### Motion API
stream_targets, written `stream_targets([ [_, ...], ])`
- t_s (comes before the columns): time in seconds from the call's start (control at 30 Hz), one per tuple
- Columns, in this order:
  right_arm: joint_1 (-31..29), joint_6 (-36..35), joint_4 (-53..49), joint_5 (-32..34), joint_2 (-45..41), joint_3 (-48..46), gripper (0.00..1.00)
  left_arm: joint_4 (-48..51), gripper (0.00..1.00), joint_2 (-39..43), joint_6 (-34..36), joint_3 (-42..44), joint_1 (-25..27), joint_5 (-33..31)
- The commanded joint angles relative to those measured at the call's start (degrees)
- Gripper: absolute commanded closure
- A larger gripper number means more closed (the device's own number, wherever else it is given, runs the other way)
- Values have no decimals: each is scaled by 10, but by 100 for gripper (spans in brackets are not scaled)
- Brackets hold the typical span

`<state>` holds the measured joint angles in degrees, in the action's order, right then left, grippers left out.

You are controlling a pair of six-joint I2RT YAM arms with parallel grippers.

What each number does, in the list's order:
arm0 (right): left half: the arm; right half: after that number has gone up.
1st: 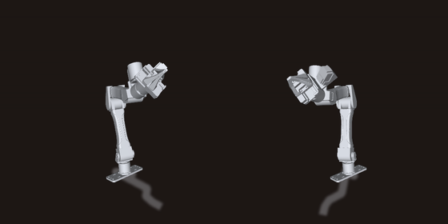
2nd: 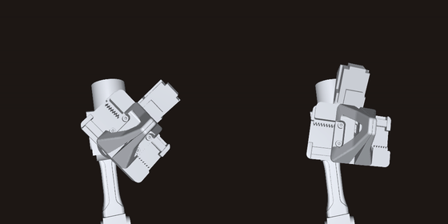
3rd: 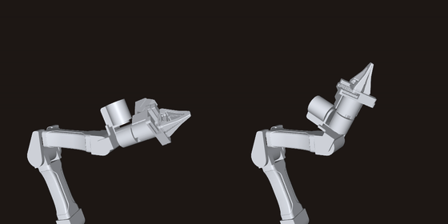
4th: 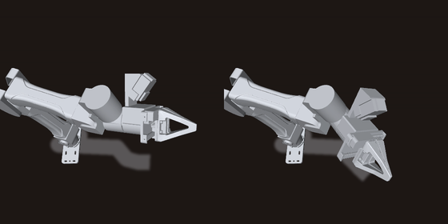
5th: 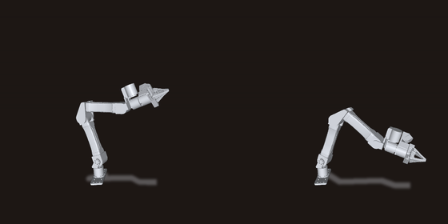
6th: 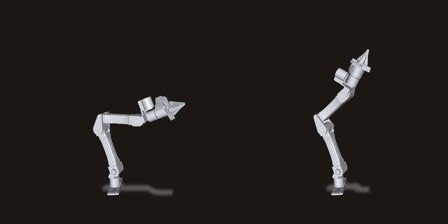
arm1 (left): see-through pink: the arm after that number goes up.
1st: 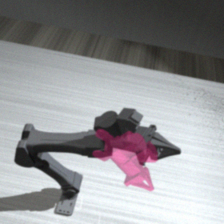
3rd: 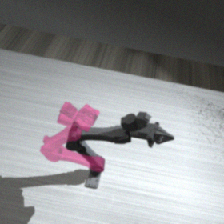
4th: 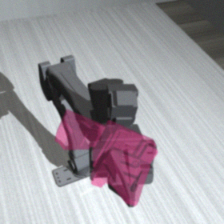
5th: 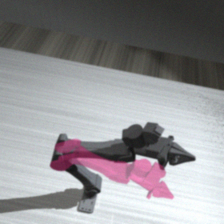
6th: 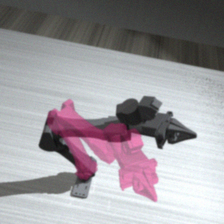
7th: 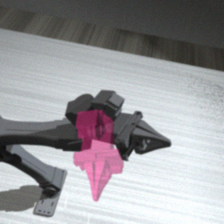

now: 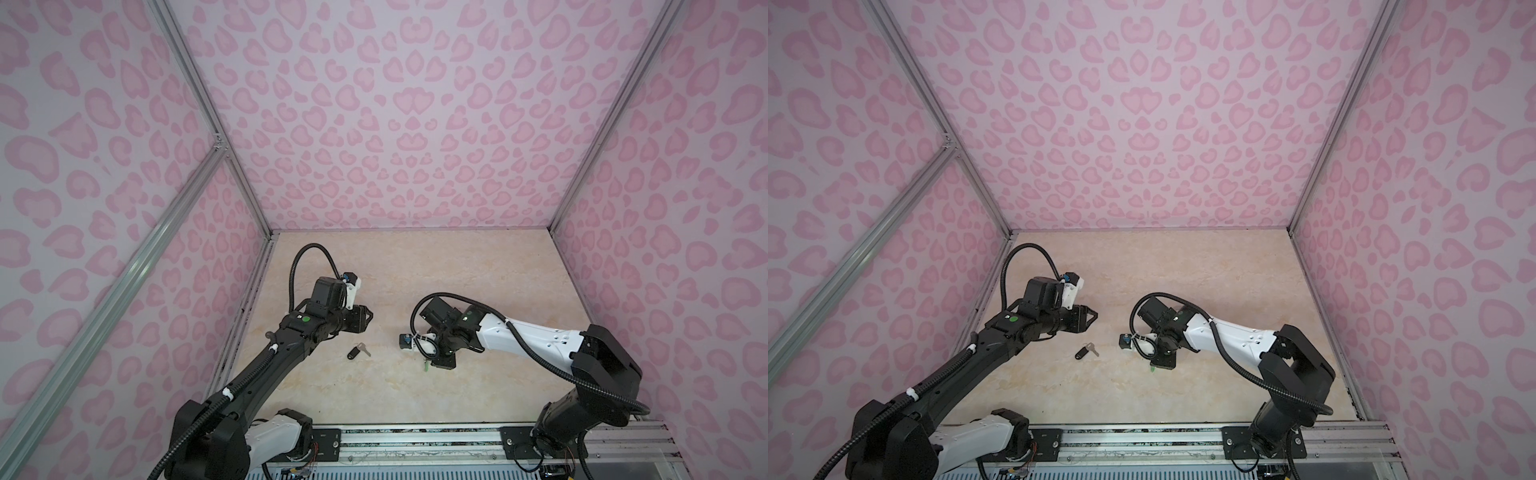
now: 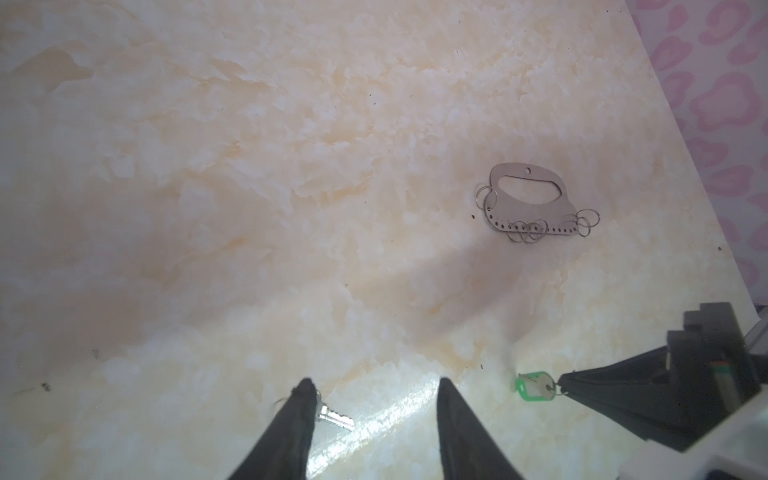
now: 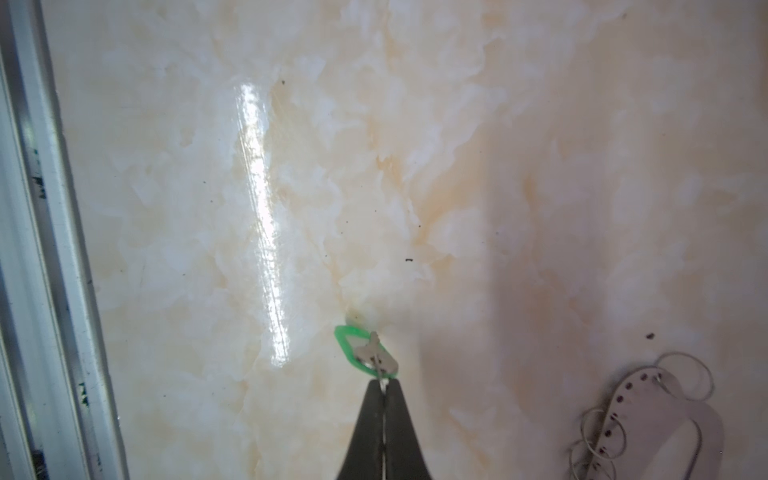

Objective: Put the keys on the keyring
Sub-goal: 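Carry the green-tagged key toward the left gripper while the left gripper meets it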

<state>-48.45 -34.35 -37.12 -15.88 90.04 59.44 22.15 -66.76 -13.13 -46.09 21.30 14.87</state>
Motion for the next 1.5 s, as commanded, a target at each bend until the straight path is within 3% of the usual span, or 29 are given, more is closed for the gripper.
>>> stream_targets([
  [0.0, 16, 9, 2, -30, -25, -7, 100, -9, 53, 10, 33, -6, 5, -23],
  [0.2, 51, 6, 5, -68, -85, 0, 100, -55, 54, 59, 75, 9, 31, -14],
  [0.43, 63, -7, 12, -83, -128, 8, 100, -66, 58, 63, 121, -8, 50, 7],
  [0.7, 69, -7, 16, -109, -145, 15, 100, -162, 62, 117, 258, 57, 87, 129],
  [1.0, 90, 10, 41, -181, -150, 12, 100, -216, 63, 149, 386, 100, 128, 190],
  [1.03, 92, 13, 42, -190, -150, 13, 100, -219, 66, 145, 397, 100, 132, 194],
  [1.47, 109, 53, 110, -260, -160, -6, 100, -265, 72, 81, 407, 85, 139, 232],
])
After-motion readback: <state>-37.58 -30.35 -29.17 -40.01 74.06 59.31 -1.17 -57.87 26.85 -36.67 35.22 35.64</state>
